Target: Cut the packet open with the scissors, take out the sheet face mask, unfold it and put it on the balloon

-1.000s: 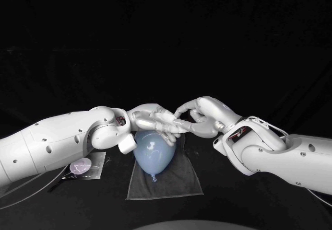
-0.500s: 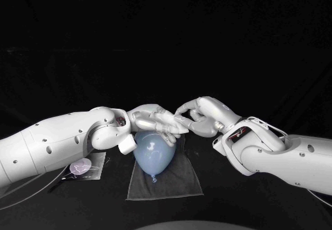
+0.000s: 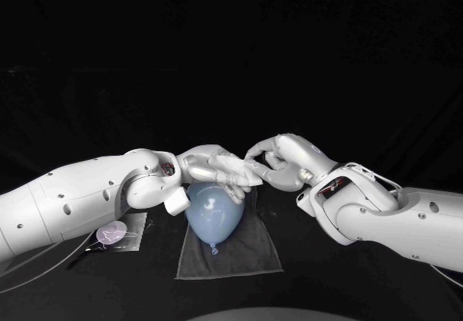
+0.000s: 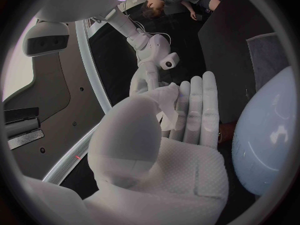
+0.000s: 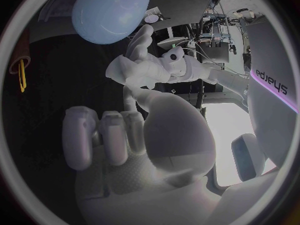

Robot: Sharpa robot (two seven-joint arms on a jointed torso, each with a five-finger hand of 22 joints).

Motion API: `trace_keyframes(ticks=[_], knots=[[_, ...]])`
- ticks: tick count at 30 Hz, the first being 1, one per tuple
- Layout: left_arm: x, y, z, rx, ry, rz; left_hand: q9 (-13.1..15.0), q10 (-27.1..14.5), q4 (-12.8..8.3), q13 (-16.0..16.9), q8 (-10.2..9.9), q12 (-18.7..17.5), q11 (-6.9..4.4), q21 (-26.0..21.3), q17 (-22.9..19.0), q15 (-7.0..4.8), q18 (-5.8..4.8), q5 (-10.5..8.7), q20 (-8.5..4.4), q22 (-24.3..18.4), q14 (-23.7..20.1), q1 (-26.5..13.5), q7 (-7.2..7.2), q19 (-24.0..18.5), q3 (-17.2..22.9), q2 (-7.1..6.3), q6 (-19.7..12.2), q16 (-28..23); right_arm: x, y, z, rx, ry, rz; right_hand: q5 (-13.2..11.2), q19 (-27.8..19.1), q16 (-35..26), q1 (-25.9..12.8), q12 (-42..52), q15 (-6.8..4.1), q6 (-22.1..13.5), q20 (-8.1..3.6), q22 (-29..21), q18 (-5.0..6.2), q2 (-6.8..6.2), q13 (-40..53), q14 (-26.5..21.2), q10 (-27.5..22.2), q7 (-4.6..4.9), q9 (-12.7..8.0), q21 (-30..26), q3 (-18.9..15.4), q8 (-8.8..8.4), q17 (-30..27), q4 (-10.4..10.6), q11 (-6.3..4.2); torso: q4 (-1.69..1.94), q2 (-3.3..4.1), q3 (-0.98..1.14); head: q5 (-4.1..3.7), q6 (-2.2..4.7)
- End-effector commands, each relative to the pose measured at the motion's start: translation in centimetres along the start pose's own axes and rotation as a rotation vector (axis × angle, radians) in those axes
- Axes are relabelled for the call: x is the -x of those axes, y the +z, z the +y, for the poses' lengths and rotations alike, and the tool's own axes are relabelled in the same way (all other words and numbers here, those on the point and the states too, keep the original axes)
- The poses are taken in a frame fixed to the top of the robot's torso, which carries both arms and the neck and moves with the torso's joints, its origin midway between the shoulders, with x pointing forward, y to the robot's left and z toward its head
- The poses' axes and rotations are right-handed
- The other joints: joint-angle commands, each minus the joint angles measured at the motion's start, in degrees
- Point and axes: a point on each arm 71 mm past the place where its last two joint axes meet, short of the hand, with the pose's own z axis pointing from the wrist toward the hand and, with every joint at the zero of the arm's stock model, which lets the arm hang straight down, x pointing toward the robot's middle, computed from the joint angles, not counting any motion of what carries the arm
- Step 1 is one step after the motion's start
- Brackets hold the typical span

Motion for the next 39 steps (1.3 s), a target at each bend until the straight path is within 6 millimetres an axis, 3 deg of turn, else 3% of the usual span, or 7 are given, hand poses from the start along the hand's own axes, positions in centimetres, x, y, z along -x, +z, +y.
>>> trace_keyframes(ticks=[1,7,22,35,39], knots=[[-0.1,0.1,-0.2,-0.013,-0.001,0.006,5.0,-0.3,-0.3,0.0,0.2,-0.2,-0.17,0.2,0.1,-0.14,0.59,0.18,-0.04,0.1,0.4,0.5,0.1,0.2,0.0,-0.14,0.2,-0.2,0.2,-0.1,0.0,-0.001,0.024,-0.017,0.1,3.2,0.2,-0.2,0.3,-0.59,0.0,-0.29,9.1,0.2,-0.9,14.5,6.1,5.5,-0.55,0.7,0.3,3.3,0.94,15.1,-2.7,-0.45,0.02,0.04,-0.01,0.0,-0.06],[0.0,0.1,-0.2,-0.014,-0.001,0.003,5.1,-0.3,-0.4,0.0,0.0,-0.2,-0.18,0.3,0.3,-0.14,0.57,0.17,-0.06,0.1,0.5,0.5,0.11,0.2,0.0,-0.07,0.3,-0.5,0.3,-0.3,0.0,-0.029,0.144,-0.008,0.1,3.3,0.2,-0.5,0.7,-0.69,0.2,-0.37,9.4,0.14,-1.23,14.7,6.1,5.7,-0.73,1.4,0.5,3.8,1.89,15.1,-3.1,-0.59,0.04,0.03,-0.01,0.07,-0.11],[0.6,0.0,-0.1,-0.013,-0.015,-0.057,5.5,-2.5,0.2,-0.1,-1.1,-0.3,0.78,-0.1,0.5,0.65,0.32,0.18,0.5,-0.1,-0.4,-0.5,1.23,-0.9,-0.6,-0.49,-0.8,-1.5,0.5,-0.9,-0.4,-0.11,0.414,0.075,0.1,3.2,0.2,-0.6,0.6,-0.72,0.2,-0.4,9.1,0.21,-1.2,14.7,6.1,5.7,-0.77,1.7,0.3,4.0,2.17,15.1,-3.2,-0.62,-0.02,-0.03,-0.02,0.23,0.25],[1.2,-0.1,0.1,0.0,-0.029,-0.123,5.3,-5.4,3.4,-0.1,-3.3,-0.2,1.67,-1.2,1.5,1.65,0.58,0.16,2.05,-0.6,-1.8,-4.1,1.93,-2.4,-3.7,-3.45,-2.8,-1.7,0.7,-0.9,-1.1,-0.18,0.537,0.122,0.1,3.1,0.2,-0.7,0.4,-0.75,-0.2,-0.44,9.0,0.25,-1.1,14.6,6.1,5.6,-0.74,2.0,0.1,4.3,2.45,15.1,-3.5,-0.62,0.03,0.02,-0.03,0.04,0.24],[1.6,-0.1,0.3,0.02,-0.025,-0.173,4.2,-9.1,4.9,-0.1,-5.9,-0.2,3.03,-2.5,1.7,2.77,0.53,0.14,3.14,-0.9,-3.6,-5.6,3.64,-3.7,-5.4,-5.69,-7.3,-2.3,1.0,-0.7,-1.2,-0.185,0.546,0.112,0.1,3.2,0.2,-0.7,0.4,-0.74,-0.3,-0.44,9.2,0.21,-1.14,14.6,6.1,5.6,-0.73,2.1,0.3,4.3,2.55,15.1,-3.6,-0.61,0.05,0.01,-0.07,0.03,0.35]])
